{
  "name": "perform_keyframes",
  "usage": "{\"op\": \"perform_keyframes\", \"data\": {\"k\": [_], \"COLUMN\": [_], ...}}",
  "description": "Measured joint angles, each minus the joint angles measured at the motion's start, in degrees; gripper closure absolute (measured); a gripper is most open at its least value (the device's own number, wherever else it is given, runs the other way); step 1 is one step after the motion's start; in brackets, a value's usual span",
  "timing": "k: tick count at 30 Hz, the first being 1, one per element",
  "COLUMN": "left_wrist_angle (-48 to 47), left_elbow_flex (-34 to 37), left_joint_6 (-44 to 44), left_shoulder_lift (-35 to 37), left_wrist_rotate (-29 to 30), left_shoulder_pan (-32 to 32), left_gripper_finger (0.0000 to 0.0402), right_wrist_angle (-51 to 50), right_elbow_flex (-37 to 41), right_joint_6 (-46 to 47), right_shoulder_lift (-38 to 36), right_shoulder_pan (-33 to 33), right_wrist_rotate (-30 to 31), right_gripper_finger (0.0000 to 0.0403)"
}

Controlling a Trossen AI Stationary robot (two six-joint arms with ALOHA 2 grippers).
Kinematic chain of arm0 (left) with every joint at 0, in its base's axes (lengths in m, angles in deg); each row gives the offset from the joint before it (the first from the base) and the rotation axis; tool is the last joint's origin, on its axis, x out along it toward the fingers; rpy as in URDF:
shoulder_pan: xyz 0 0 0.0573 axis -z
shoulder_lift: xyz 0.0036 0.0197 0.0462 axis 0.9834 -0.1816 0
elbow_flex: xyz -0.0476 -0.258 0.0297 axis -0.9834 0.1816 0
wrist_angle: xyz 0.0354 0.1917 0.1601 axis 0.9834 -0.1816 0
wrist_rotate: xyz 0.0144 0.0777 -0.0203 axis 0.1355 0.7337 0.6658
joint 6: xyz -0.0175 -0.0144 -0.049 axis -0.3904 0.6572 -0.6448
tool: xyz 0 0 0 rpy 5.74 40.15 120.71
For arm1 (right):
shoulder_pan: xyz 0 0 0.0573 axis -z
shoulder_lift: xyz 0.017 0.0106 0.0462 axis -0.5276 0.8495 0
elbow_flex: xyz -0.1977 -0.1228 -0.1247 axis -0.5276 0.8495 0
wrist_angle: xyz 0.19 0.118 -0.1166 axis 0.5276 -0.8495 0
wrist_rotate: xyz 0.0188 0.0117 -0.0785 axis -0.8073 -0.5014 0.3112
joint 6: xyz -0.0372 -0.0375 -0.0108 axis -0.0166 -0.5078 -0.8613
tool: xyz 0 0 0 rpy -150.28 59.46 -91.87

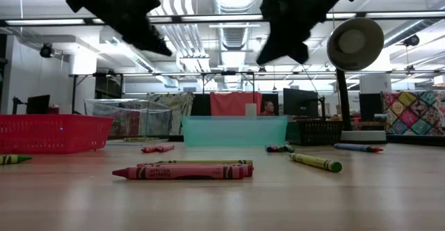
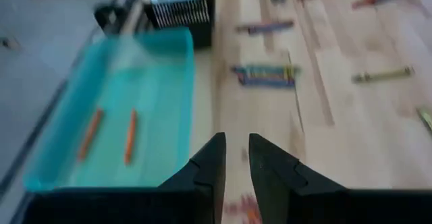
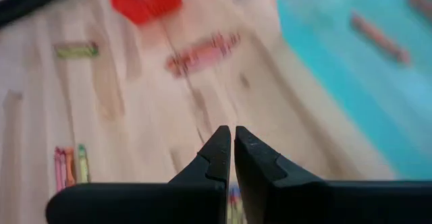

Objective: Sort crayons
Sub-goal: Put the red crayon into the red bin

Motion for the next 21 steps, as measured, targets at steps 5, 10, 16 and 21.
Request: {"op": "perform_keyframes", "data": {"k": [5, 10, 16, 21], "left_wrist_angle": [7.39, 11.52, 12.96, 14.94], "left_elbow_flex": [0.02, 0.04, 0.09, -0.02], "left_joint_6": [0.01, -1.00, -0.94, -0.63], "left_shoulder_lift": [-2.92, -6.30, -9.98, -11.88], "left_wrist_rotate": [-0.02, -0.07, -0.07, -0.07], "left_shoulder_pan": [0.00, 0.00, -0.04, -0.04], "left_gripper_finger": [0.0353, 0.0353, 0.0353, 0.0353], "right_wrist_angle": [-9.97, -18.99, -30.91, -34.56], "right_elbow_flex": [0.01, 0.01, -0.02, 0.19], "right_joint_6": [6.47, 14.67, 25.24, 29.41], "right_shoulder_lift": [0.00, 0.00, 0.00, 0.00], "right_shoulder_pan": [0.00, 0.00, -0.02, -0.02], "right_wrist_rotate": [-0.05, -1.94, -3.98, -3.53], "right_gripper_finger": [0.0390, 0.0390, 0.0390, 0.0390]}}
